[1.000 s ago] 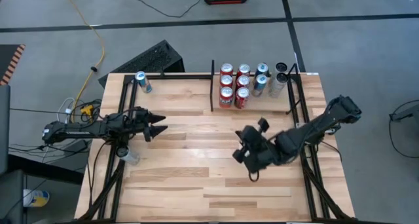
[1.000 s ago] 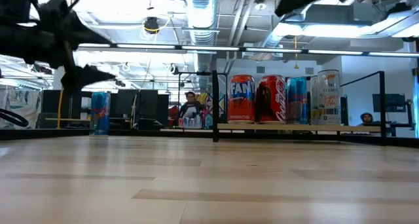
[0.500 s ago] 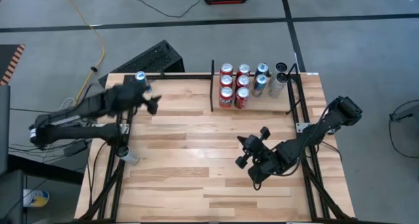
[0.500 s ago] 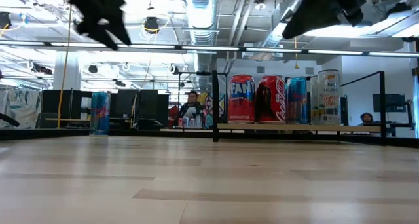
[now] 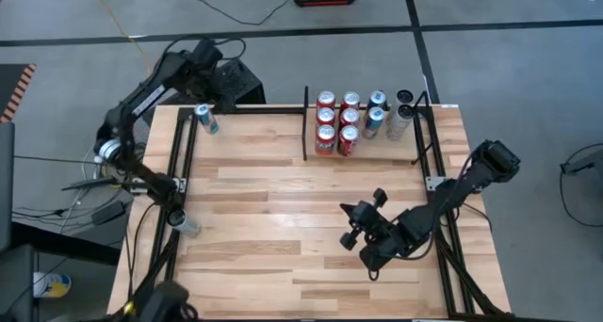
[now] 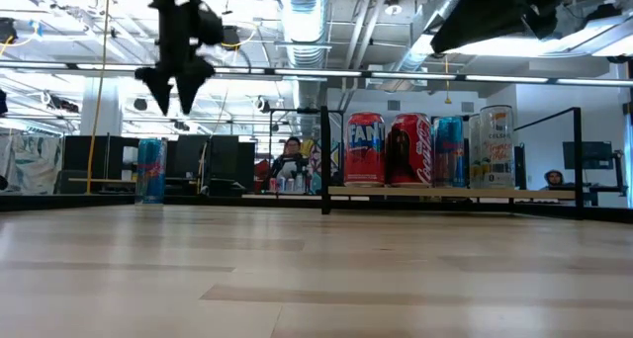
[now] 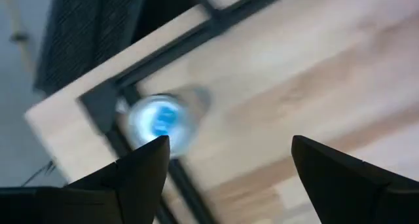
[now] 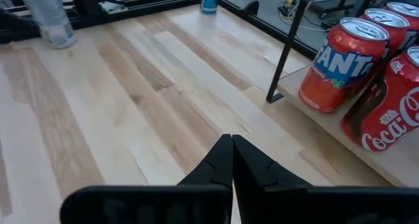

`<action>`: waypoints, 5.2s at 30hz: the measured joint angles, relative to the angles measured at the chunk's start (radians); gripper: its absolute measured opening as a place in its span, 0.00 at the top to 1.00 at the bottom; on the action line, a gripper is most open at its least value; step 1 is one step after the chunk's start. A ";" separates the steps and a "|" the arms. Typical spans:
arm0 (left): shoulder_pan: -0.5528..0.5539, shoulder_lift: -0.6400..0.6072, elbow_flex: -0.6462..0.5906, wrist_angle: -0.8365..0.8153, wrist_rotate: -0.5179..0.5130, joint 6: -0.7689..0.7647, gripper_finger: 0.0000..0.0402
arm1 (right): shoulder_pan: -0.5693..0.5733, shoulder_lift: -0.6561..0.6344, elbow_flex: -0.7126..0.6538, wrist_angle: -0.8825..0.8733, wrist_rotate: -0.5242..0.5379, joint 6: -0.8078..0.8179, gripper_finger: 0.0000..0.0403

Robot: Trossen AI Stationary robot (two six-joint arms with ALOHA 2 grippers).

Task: Place canned beverage on shelf
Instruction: Put the blue soda can on the shelf aligned with the other blue soda cans

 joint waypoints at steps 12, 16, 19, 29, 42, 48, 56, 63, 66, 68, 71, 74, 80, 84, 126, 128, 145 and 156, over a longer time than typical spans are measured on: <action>0.046 0.136 0.000 -0.023 -0.211 0.073 0.24 | 0.057 0.000 0.000 -0.008 -0.002 0.000 0.93; 0.053 0.143 0.000 -0.022 -0.204 0.106 0.24 | 0.062 0.000 0.000 -0.008 -0.003 0.000 0.93; 0.054 0.143 0.000 -0.019 -0.194 0.121 0.24 | 0.062 0.000 0.000 -0.008 -0.003 0.000 0.93; 0.071 0.171 -0.008 -0.006 -0.159 0.264 0.24 | 0.062 0.000 0.000 -0.004 -0.007 0.000 0.93; 0.062 0.226 -0.008 -0.030 -0.194 0.377 0.24 | 0.059 0.000 0.000 -0.007 -0.039 0.000 0.93; 0.064 0.226 -0.008 -0.031 -0.190 0.378 0.24 | 0.052 0.000 0.000 -0.008 -0.042 0.000 0.93; 0.066 0.225 -0.075 -0.055 -0.094 0.417 0.24 | 0.059 0.000 0.000 -0.006 -0.056 0.001 0.93; 0.056 0.225 -0.108 -0.045 -0.098 0.428 0.24 | 0.062 0.000 0.000 -0.006 -0.057 0.001 0.93; 0.056 0.225 -0.103 -0.048 -0.078 0.426 0.24 | 0.062 0.000 0.000 -0.006 -0.057 0.001 0.93; 0.056 0.224 -0.103 -0.049 -0.079 0.425 0.24 | 0.062 0.000 0.000 -0.006 -0.057 0.001 0.93; 0.056 0.224 -0.103 -0.049 -0.078 0.418 0.25 | 0.062 0.000 0.001 -0.006 -0.057 0.002 0.93; 0.056 0.224 -0.103 -0.049 -0.079 0.413 0.30 | 0.062 0.000 0.001 -0.006 -0.058 0.002 0.93; 0.043 0.224 -0.103 -0.075 -0.052 0.398 0.46 | 0.062 0.000 0.001 -0.006 -0.064 0.002 0.93; -0.001 0.207 -0.083 -0.121 0.041 0.383 0.46 | 0.062 0.000 0.001 -0.007 -0.065 0.001 0.93; -1.071 0.588 0.486 -0.126 0.099 0.153 0.46 | 0.048 -0.147 0.000 -0.070 -0.073 0.002 0.93; -1.071 0.624 0.520 -0.153 0.096 0.153 0.46 | 0.048 -0.147 0.000 -0.077 -0.082 0.002 0.93; -1.090 0.653 0.564 -0.188 0.123 0.207 0.22 | 0.047 -0.148 0.000 -0.108 -0.080 0.001 0.93; -1.089 0.588 0.780 -0.320 0.081 0.136 0.22 | 0.034 -0.145 -0.001 -0.088 -0.109 0.000 0.93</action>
